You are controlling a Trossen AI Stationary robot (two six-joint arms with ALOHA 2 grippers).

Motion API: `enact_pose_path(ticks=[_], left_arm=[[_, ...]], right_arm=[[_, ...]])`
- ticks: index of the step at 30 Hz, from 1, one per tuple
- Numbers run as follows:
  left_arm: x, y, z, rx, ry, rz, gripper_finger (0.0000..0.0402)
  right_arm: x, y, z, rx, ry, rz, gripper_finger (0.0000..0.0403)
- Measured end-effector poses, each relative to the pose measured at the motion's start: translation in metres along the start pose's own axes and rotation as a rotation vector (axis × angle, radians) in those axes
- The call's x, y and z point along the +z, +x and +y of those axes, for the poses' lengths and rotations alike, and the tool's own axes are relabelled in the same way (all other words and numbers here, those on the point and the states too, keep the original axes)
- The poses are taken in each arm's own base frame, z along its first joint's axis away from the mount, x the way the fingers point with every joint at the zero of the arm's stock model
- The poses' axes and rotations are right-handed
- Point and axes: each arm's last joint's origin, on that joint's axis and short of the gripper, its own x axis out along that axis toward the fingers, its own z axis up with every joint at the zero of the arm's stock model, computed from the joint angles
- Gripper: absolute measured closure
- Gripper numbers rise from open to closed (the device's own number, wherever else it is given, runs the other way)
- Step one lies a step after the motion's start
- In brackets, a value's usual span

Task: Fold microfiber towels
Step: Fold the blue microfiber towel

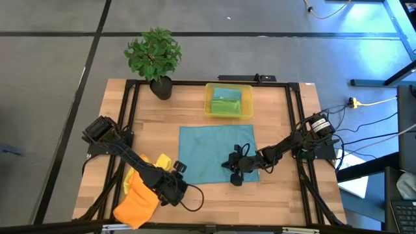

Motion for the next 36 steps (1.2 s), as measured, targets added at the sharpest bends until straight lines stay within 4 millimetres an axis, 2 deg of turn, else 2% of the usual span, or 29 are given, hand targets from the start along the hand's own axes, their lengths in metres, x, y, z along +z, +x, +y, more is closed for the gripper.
enact_pose_path(ticks=[9,14,24,29,36], left_arm=[[-0.001,-0.002,0.0,-0.024,-0.001,0.007,0.0396],[0.002,-0.008,0.0,-0.037,-0.022,0.032,0.04],[0.033,-0.038,0.007,-0.024,-0.061,-0.047,0.0401],[0.035,-0.038,0.011,-0.021,-0.076,-0.049,0.0401],[0.036,-0.035,0.018,-0.017,-0.097,-0.054,0.0401]], right_arm=[[0.0,0.0,0.0,0.0,0.0,0.0,0.0386],[-0.001,0.0,0.0,0.027,-0.018,0.017,0.0386],[0.0,0.0,0.001,0.025,-0.049,0.01,0.0383],[0.001,-0.002,0.003,0.038,-0.06,0.001,0.035],[0.01,-0.014,0.012,0.086,-0.108,-0.045,0.0269]])
